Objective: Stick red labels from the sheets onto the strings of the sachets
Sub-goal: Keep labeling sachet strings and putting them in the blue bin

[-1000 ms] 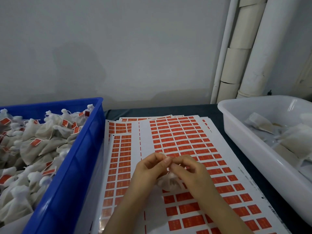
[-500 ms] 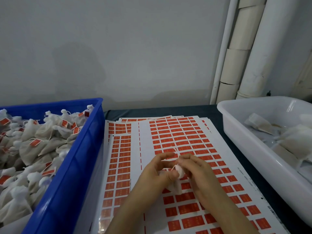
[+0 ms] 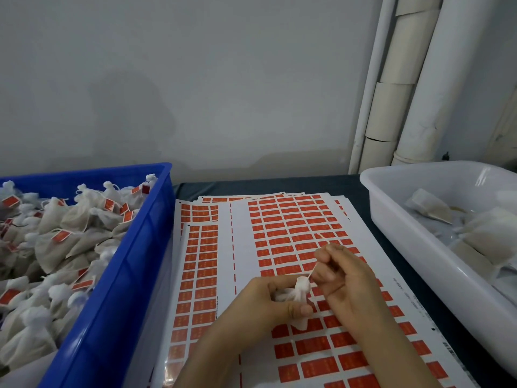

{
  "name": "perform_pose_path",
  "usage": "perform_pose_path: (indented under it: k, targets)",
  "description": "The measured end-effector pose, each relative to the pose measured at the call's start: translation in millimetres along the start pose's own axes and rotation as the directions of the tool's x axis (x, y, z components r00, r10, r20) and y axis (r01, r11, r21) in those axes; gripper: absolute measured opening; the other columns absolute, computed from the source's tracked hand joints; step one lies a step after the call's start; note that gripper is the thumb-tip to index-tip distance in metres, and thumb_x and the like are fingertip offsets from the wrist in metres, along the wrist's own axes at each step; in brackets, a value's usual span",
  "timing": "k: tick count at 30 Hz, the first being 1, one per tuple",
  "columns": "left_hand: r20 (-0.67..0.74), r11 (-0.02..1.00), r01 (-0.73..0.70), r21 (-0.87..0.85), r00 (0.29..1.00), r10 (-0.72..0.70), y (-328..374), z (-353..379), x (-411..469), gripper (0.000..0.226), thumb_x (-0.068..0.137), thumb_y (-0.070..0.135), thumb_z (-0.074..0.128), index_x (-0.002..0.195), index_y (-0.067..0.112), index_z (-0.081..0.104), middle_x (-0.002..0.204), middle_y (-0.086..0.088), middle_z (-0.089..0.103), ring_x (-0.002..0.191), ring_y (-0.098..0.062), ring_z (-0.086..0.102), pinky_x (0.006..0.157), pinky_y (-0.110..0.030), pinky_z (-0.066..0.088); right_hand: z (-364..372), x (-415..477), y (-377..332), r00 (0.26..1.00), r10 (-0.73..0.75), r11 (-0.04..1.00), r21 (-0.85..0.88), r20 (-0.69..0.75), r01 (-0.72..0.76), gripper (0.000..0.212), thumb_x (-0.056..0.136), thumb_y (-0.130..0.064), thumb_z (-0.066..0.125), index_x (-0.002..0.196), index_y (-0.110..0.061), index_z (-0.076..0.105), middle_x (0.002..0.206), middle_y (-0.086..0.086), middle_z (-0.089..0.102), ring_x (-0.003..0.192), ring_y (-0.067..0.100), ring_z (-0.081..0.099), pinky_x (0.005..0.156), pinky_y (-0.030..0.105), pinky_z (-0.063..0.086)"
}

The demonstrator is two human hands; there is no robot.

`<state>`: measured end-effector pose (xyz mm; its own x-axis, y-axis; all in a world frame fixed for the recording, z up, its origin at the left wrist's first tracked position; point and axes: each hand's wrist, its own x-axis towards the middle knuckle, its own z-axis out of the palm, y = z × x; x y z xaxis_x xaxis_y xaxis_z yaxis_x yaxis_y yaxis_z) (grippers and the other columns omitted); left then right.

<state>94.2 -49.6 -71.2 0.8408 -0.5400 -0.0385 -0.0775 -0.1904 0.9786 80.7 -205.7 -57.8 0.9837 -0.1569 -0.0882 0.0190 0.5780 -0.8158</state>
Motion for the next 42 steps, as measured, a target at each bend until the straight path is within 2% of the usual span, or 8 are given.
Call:
perform_pose_path:
  k: [7, 13, 16, 19, 22, 29, 35, 42]
  targets:
    - [0.064, 1.000, -0.009, 0.001, 0.998, 0.009, 2.2, -1.9, -2.8, 0.049, 0.075, 0.033, 0.076, 0.104, 0.065, 0.055, 0.097, 0.037, 0.061, 0.089, 0.012, 0.060, 0.064, -0.006, 0.048, -4.2, 1.7, -1.1, 0.999, -0.028, 0.999, 0.044, 0.046, 0.026, 0.021, 0.095, -0.013, 0.044, 0.082, -0.008, 0.059, 0.061, 0.004, 0.053, 0.042, 0.008, 0.040, 0.057, 0.020, 0.043]
    - [0.029, 0.996, 0.034, 0.087, 0.999, -0.036, -0.1, -2.7, -6.6, 0.012, 0.083, 0.044, 0.063, 0.084, 0.055, 0.063, 0.085, 0.027, 0.065, 0.081, 0.007, 0.063, 0.063, -0.008, 0.049, -0.2, -5.4, 1.0, 0.991, -0.117, 0.948, -0.292, 0.057, 0.129, 0.030, 0.092, -0.015, 0.049, 0.069, -0.017, 0.067, 0.069, 0.006, 0.064, 0.049, 0.012, 0.048, 0.053, 0.022, 0.044]
    - [-0.004, 0.998, 0.017, 0.061, 1.000, -0.017, -1.0, -1.9, -5.1, 0.029, 0.081, 0.057, 0.047, 0.082, 0.043, 0.071, 0.089, 0.016, 0.071, 0.087, -0.005, 0.066, 0.075, -0.018, 0.054, 1.8, -7.8, 5.1, 0.989, -0.116, 0.886, -0.441, 0.094, 0.146, 0.019, 0.088, -0.022, 0.055, 0.076, -0.022, 0.070, 0.065, 0.005, 0.061, 0.056, 0.019, 0.051, 0.065, 0.029, 0.049]
    - [-0.044, 0.999, -0.037, -0.011, 0.998, 0.036, -0.2, -1.8, -3.6, 0.019, 0.085, 0.040, 0.058, 0.085, 0.034, 0.076, 0.093, 0.003, 0.074, 0.089, -0.019, 0.068, 0.080, -0.027, 0.057, 4.2, -7.9, 11.0, 0.986, -0.116, 0.805, -0.569, 0.122, 0.165, 0.012, 0.085, -0.027, 0.059, 0.081, -0.030, 0.069, 0.067, -0.007, 0.065, 0.068, 0.013, 0.063, 0.071, 0.023, 0.052]
    - [-0.101, 0.995, -0.072, -0.062, 0.993, 0.066, 0.3, -2.3, -1.8, 0.014, 0.084, 0.027, 0.063, 0.082, 0.032, 0.076, 0.085, 0.003, 0.074, 0.082, -0.016, 0.070, 0.072, -0.020, 0.055, 6.4, -8.1, 12.5, 0.982, -0.136, 0.792, -0.581, 0.130, 0.187, 0.009, 0.079, -0.035, 0.061, 0.083, -0.037, 0.068, 0.080, -0.010, 0.069, 0.081, 0.008, 0.066, 0.074, 0.022, 0.053]
    - [-0.200, 0.975, -0.050, -0.215, 0.980, 0.006, 1.9, -8.6, -1.6, 0.017, 0.075, 0.036, 0.063, 0.081, 0.026, 0.075, 0.080, -0.009, 0.074, 0.067, -0.028, 0.071, 0.065, -0.036, 0.060, 4.7, -7.6, 14.4, 0.971, -0.196, 0.749, -0.618, 0.140, 0.240, 0.016, 0.067, -0.050, 0.058, 0.079, -0.045, 0.068, 0.082, -0.021, 0.068, 0.081, 0.000, 0.064, 0.063, 0.012, 0.051]
    - [-0.333, 0.984, -0.006, -0.176, 0.941, -0.054, 1.8, -11.5, -1.4, 0.022, 0.072, 0.044, 0.062, 0.075, 0.025, 0.073, 0.077, 0.003, 0.074, 0.066, -0.018, 0.070, 0.057, -0.023, 0.055, 5.3, -2.5, 4.3, 0.961, -0.220, 0.411, -0.877, 0.169, 0.248, 0.014, 0.090, -0.029, 0.055, 0.091, -0.043, 0.055, 0.087, -0.025, 0.057, 0.077, -0.001, 0.057, 0.063, 0.003, 0.042]
    - [-0.415, 0.972, 0.047, -0.230, 0.899, -0.141, -3.7, -13.2, 1.9, 0.020, 0.083, 0.034, 0.064, 0.068, 0.025, 0.074, 0.077, 0.011, 0.073, 0.072, -0.005, 0.070, 0.057, -0.019, 0.055, 2.5, -53.2, -11.1, 0.976, -0.104, 0.077, -0.977, 0.190, 0.198, 0.015, 0.087, -0.037, 0.056, 0.086, -0.049, 0.048, 0.083, -0.036, 0.043, 0.070, -0.017, 0.044, 0.049, -0.005, 0.033]
